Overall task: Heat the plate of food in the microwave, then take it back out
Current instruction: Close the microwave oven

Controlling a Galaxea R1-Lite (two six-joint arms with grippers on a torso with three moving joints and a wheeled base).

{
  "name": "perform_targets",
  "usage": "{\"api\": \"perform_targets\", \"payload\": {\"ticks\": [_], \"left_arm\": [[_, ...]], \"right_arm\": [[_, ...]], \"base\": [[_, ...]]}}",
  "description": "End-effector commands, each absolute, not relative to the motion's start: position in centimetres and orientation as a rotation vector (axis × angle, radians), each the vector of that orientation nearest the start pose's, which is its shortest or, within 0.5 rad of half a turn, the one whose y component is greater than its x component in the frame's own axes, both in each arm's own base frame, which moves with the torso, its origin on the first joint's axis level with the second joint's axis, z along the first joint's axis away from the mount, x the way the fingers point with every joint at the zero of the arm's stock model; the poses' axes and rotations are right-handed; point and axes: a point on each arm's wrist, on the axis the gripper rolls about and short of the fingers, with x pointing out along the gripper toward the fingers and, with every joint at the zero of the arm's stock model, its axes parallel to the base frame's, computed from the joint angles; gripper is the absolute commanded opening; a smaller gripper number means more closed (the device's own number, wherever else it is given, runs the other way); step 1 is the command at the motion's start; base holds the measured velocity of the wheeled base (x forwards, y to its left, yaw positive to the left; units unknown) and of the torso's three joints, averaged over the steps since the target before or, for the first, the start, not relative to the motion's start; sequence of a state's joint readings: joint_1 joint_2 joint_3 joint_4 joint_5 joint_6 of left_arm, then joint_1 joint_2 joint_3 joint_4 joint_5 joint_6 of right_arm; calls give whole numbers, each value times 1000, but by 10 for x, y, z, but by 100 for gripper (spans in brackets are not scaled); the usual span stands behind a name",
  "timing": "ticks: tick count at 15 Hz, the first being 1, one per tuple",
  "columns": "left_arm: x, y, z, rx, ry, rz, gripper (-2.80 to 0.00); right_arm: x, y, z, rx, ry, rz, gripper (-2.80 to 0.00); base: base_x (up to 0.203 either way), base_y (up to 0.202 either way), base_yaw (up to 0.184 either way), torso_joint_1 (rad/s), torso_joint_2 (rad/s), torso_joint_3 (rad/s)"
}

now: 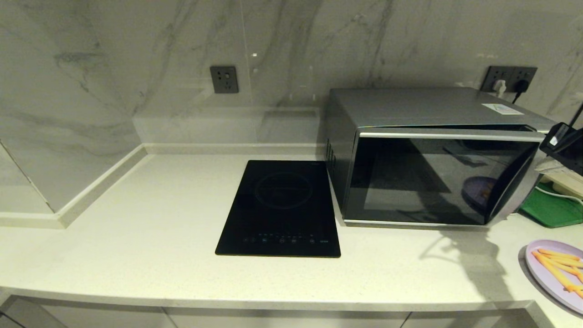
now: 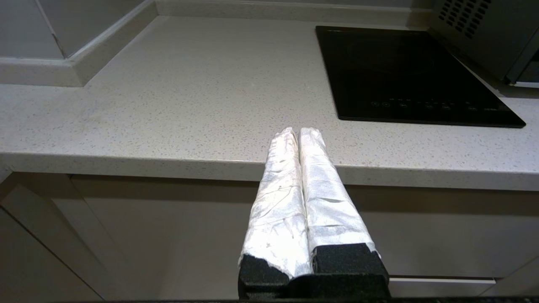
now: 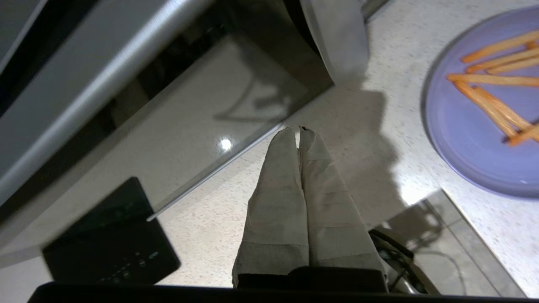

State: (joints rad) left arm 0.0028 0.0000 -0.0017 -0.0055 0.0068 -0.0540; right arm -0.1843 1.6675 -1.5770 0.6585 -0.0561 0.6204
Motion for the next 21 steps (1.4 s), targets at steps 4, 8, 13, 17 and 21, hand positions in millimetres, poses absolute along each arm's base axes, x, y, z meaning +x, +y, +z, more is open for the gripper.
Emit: {"api": "perform_targets", "payload": {"ticks": [4, 8, 13, 17, 21], "left_arm": [[-23, 0, 77, -55, -8, 11, -280], [-23, 0, 77, -54, -8, 11, -280], [-23, 0, 77, -55, -8, 11, -280], [-23, 0, 77, -55, -8, 11, -280], [-23, 0, 77, -55, -8, 11, -280]], "right_arm": [[296, -67, 286, 626, 608, -415, -280], [315, -85, 284, 631, 562, -452, -280], [324, -95, 279, 636, 558, -473, -280], [335, -98, 273, 640, 567, -475, -280], [345, -100, 274, 634, 562, -445, -280]], "base": [[0, 0, 0, 0, 0, 0], [0, 0, 0, 0, 0, 0], [0, 0, 0, 0, 0, 0], [0, 0, 0, 0, 0, 0], [0, 0, 0, 0, 0, 0]]}}
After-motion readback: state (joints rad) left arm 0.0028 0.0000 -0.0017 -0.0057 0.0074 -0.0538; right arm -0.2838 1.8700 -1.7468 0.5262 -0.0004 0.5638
